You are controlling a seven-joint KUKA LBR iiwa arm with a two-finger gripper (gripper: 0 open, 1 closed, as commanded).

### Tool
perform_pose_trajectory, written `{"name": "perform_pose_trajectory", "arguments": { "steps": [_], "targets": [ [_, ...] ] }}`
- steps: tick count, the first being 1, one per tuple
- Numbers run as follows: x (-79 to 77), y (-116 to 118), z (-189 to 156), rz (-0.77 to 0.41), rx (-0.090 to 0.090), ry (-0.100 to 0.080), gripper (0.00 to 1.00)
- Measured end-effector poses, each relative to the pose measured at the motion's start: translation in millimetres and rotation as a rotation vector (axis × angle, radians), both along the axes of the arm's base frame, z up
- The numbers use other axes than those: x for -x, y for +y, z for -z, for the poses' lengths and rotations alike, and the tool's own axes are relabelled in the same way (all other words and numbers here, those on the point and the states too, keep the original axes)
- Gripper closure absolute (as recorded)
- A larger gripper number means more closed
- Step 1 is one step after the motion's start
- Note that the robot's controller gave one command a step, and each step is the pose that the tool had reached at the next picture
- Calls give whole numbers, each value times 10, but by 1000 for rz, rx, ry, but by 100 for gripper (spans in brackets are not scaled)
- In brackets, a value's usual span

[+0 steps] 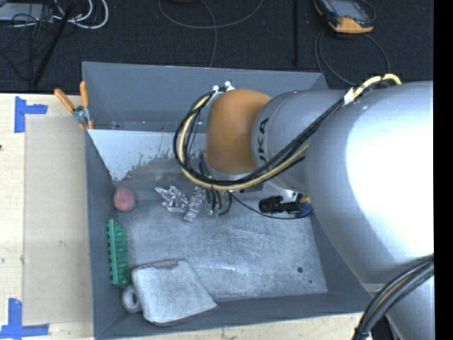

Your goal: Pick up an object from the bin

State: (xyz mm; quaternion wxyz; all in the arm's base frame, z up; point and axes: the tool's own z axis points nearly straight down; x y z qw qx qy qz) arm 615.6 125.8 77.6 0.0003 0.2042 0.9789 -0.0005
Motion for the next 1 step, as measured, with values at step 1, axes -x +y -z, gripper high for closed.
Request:
{"name": "perform_pose_trajectory", "arguments": {
  "steps": [1],
  "targets": [
    [0, 1, 0, -1, 0, 0, 100]
  ]
}}
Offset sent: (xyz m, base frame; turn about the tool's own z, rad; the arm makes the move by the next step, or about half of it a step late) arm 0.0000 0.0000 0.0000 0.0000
